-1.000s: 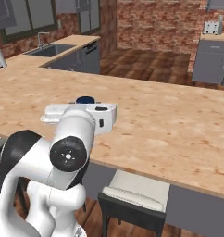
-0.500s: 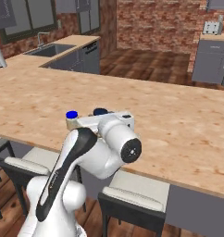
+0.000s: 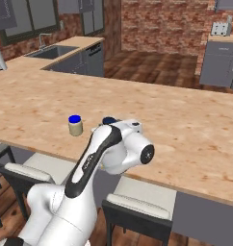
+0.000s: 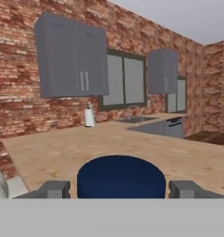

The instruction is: The dining table condiment station is running low on mayonnaise. Refill the condiment station by opening the cabinet and taking the mayonnaise from the cabinet and placing it on the dining table.

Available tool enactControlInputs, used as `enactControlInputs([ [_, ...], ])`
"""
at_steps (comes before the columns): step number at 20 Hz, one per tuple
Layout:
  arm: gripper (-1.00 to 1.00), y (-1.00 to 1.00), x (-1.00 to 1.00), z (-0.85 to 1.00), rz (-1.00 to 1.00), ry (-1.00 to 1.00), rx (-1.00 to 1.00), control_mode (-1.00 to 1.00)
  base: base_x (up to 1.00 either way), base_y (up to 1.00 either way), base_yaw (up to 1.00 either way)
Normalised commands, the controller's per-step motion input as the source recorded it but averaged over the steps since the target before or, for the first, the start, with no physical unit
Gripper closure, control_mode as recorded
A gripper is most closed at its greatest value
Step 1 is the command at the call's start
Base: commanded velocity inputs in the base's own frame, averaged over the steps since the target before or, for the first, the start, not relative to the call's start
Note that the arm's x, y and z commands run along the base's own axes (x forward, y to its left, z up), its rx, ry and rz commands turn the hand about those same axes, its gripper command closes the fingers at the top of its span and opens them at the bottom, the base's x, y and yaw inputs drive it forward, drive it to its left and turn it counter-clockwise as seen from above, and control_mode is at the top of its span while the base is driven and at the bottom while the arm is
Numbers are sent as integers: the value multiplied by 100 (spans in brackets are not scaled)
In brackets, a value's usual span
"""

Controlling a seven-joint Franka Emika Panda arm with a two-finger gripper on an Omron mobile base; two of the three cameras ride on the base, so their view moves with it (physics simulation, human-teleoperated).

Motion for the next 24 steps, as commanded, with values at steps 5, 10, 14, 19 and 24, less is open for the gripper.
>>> enactControlInputs([
  [5, 100, 0, 33, -59, 11, -2, 0, -100, 0, 0, 0],
  [10, 100, 0, 25, -64, 10, -5, 0, -100, 0, 0, 0],
  [14, 100, 0, 34, -53, 7, -3, 0, -100, 0, 0, 0],
  [19, 100, 0, 43, -36, 1, 0, -1, -100, 0, 0, 0],
  [24, 100, 0, 48, -44, 0, 0, -3, -100, 0, 0, 0],
])
